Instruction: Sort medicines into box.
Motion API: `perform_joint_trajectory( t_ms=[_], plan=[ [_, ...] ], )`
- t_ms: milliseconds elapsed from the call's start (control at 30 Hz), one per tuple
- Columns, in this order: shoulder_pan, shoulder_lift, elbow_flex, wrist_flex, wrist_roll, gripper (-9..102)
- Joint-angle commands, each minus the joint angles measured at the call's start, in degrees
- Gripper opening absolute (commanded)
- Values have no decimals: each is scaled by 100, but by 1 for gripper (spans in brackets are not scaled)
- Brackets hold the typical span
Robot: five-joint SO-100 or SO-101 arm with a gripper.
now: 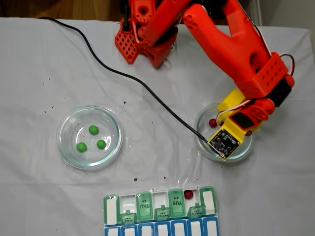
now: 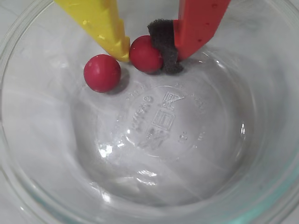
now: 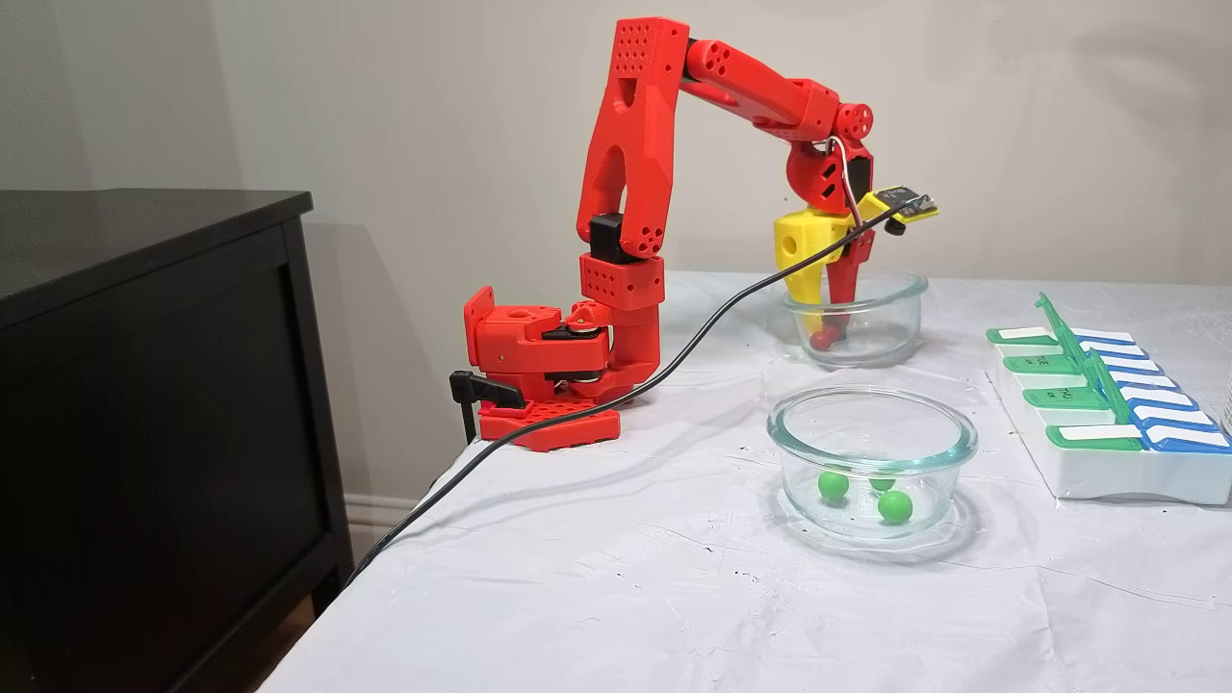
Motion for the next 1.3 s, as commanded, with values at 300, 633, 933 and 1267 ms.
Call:
perform_joint_trajectory(
  t_ms=[300, 633, 933, 1267],
  plan=[
    [940, 1477, -1002, 571, -290, 0],
    [2101, 1898, -2347, 861, -747, 0],
    [3208, 1591, -2487, 132, -1503, 0],
    [4412, 1608, -2303, 167, -2241, 0]
  ],
)
